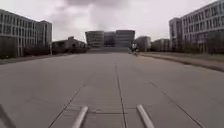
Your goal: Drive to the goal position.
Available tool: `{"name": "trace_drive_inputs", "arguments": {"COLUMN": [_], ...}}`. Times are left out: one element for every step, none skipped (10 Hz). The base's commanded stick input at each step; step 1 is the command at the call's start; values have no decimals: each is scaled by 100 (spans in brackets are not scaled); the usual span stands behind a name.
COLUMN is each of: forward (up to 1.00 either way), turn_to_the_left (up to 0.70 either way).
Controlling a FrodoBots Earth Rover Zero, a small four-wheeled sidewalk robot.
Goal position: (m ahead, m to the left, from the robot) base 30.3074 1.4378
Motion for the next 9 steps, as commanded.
{"name": "trace_drive_inputs", "arguments": {"forward": [100,100,100,100,100,100,100,100,100], "turn_to_the_left": [-20,-27,-27,0,0,0,0,-2,-24]}}
